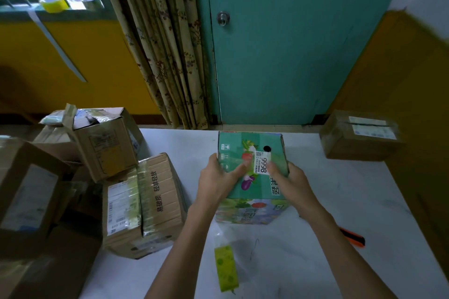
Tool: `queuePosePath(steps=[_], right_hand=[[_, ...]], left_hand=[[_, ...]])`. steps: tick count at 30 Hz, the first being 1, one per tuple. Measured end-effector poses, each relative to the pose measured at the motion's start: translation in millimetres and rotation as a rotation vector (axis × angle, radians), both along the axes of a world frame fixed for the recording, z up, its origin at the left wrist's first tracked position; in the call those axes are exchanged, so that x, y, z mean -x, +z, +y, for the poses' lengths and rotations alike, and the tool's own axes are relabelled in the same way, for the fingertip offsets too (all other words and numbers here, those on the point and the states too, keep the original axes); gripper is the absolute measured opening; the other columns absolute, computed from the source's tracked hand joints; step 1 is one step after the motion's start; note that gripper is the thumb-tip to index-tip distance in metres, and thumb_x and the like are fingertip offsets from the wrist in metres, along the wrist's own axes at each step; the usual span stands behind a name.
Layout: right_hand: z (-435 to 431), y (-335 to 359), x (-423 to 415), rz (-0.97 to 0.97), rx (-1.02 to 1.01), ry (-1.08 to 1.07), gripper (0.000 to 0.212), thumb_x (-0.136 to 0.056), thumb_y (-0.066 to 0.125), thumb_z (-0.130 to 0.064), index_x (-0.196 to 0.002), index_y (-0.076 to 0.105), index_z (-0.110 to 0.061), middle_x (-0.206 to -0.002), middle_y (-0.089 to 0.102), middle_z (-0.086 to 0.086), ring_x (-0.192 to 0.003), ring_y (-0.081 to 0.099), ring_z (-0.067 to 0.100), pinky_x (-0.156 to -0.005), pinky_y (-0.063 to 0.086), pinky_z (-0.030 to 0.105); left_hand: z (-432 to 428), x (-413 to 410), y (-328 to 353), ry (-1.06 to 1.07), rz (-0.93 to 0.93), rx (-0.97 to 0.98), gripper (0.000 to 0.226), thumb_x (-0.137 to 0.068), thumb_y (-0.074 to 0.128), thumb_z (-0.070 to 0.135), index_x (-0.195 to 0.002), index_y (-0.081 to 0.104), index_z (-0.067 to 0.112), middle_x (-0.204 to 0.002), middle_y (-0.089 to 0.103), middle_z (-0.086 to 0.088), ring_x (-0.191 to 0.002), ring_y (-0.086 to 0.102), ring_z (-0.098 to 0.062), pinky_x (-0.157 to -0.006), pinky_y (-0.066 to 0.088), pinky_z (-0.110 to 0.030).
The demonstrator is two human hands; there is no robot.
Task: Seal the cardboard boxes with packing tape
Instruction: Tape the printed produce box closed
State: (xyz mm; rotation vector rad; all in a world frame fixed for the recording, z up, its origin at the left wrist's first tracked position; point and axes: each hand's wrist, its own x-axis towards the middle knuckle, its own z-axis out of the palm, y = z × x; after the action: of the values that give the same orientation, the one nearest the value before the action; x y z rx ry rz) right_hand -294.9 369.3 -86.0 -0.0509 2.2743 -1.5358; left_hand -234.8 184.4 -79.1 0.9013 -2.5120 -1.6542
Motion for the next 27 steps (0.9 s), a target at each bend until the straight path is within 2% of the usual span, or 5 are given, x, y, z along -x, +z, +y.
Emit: queuePosePath(steps=[7,15,20,22,27], right_hand=[[-4,3,-6,0.212,-0.129,-0.107,0.048,-0.106,0.038,-0.027,-0.066,0.046,-0.001,-0.058,0.057,0.007,-0.057,0.059,0.022,-0.052,0.042,0.030],[-11,28,-31,-0.058,0.284,-0.285,0.037,-0.107,0.039,-0.030,-0.092,0.070,-0.018,-0.073,0.075,-0.004,-0.066,0.071,0.010,-0.053,0.052,0.020],[-20,53,-50,0.077,0.433,-0.127,0.032,-0.106,0.040,-0.036,-0.111,0.069,-0.024,-0.096,0.076,-0.015,-0.087,0.073,0.005,-0.065,0.057,0.019],[-28,51,-50,0.200,0.202,0.066,0.039,-0.105,0.043,-0.039,-0.126,0.065,-0.014,-0.136,0.060,-0.015,-0.116,0.063,0.013,-0.088,0.058,0.036],[-54,10,-56,0.398,-0.120,0.287,0.042,-0.104,0.046,-0.019,-0.145,0.047,-0.014,-0.153,0.026,-0.017,-0.147,0.013,0.000,-0.119,0.019,0.021]], left_hand=[[-1,0,5,0.053,0.047,0.178,0.042,-0.108,0.033,0.047,-0.102,0.060,0.015,-0.089,0.068,-0.003,-0.073,0.063,-0.011,-0.060,0.047,-0.026],[-4,-3,-2,0.167,0.172,0.116,0.053,-0.110,0.031,0.042,-0.089,0.066,0.008,-0.083,0.070,-0.010,-0.077,0.066,-0.025,-0.068,0.051,-0.037],[-15,-8,-28,0.229,0.187,-0.127,0.047,-0.109,0.039,0.040,-0.095,0.070,0.009,-0.084,0.076,-0.008,-0.078,0.075,-0.023,-0.064,0.057,-0.032],[-14,-7,-38,0.242,0.125,-0.109,0.045,-0.109,0.040,0.035,-0.093,0.068,0.004,-0.079,0.073,-0.007,-0.073,0.073,-0.021,-0.056,0.051,-0.021],[-8,-8,-67,0.221,-0.043,-0.245,0.055,-0.108,0.028,0.052,-0.101,0.069,0.016,-0.095,0.074,-0.010,-0.084,0.072,-0.020,-0.080,0.058,-0.034]])
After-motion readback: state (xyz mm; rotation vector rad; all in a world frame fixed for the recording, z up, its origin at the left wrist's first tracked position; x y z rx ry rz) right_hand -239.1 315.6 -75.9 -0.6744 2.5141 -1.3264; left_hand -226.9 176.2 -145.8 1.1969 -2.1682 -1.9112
